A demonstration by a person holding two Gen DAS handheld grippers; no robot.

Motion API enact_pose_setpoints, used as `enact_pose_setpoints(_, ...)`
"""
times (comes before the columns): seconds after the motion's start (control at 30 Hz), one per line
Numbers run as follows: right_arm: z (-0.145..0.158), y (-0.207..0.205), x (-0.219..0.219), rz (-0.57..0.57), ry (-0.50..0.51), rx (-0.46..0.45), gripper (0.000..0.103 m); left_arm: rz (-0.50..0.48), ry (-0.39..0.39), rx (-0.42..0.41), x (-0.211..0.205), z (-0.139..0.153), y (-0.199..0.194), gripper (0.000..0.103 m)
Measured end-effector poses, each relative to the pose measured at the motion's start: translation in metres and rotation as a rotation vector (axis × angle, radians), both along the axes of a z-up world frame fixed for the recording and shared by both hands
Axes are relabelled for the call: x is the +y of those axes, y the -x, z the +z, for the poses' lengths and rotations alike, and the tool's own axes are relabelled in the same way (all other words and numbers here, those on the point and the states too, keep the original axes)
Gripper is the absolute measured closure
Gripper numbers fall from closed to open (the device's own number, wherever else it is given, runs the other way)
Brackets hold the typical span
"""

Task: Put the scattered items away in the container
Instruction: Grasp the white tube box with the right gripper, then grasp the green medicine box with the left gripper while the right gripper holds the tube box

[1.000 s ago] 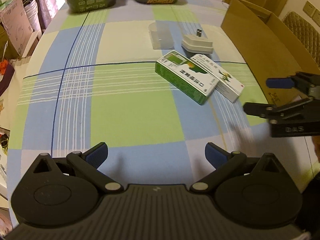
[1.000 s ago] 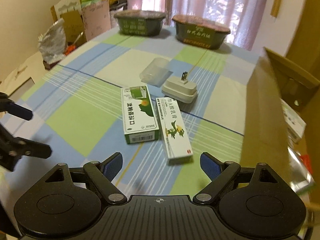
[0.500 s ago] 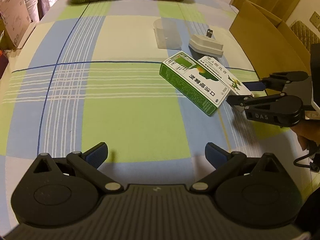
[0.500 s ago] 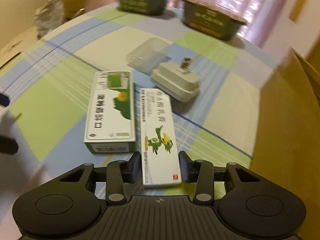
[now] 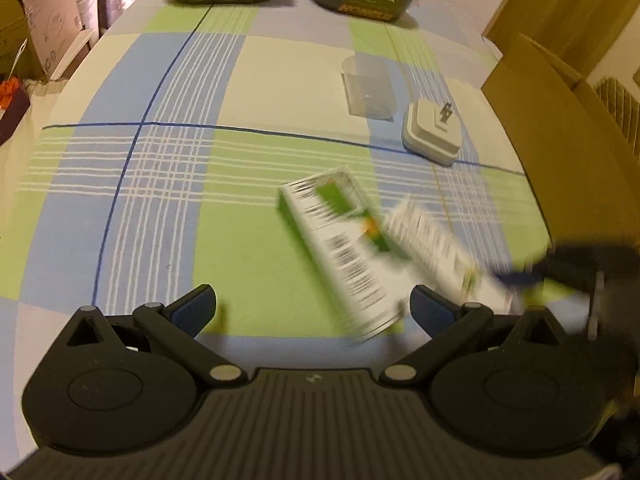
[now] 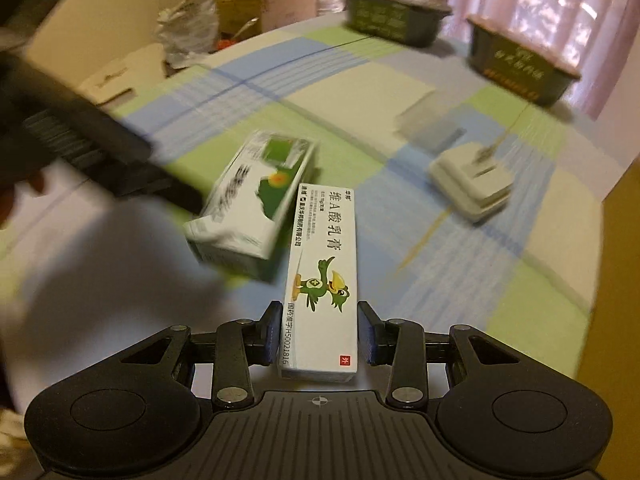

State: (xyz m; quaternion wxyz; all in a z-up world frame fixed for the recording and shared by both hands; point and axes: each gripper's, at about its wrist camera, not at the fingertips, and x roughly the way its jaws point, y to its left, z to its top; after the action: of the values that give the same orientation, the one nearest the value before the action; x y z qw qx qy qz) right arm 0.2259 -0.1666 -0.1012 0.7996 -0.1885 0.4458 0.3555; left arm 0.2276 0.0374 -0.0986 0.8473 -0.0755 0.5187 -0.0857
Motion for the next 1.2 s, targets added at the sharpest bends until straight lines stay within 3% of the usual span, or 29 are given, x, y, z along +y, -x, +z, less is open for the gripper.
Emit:
enact_pose_setpoints(0.13, 0.001, 0.029, 0.001, -0.031, -0.022, 0.025, 0.062, 0.004, -0.027, -0.005, -0.011, -0.002, -0.005, 0.002)
enact_pose_setpoints(0.27, 0.002, 0.029, -0.016, -0.208, -0.018, 0.012, 0.062, -0.035, -0.105, -0.015, -0.02, -0.005, -0.014, 0.002)
enact_pose_setpoints(0.4, 0.0, 0.026, -0.026, -0.272, 0.022, -0.011, 0.061, -0.146, -0.185, 0.005, -0.029, -0.012, -0.028, 0.019)
enact_pose_setpoints(0.6, -0.003, 0.026, -0.031, -0.315, 0.032, -0.044, 0.061, -0.243, -0.222, 0.053, -0.035, -0.015, -0.042, 0.05)
enact_pose_setpoints(0.87, -0.005, 0.021, -0.03, -0.318, 0.024, -0.045, 0.06, -0.31, -0.224, 0.067, -0.034, -0.012, -0.04, 0.051)
enact_pose_setpoints(0.97, -0.003, 0.012, -0.029, -0.316, 0.017, -0.045, 0.029, -0.339, -0.207, 0.069, -0.031, -0.011, -0.034, 0.051)
enact_pose_setpoints(1.2, -0.001, -0.009, -0.021, -0.297, 0.003, -0.029, 0.029, -0.379, -0.229, 0.072, -0.03, -0.011, -0.022, 0.051)
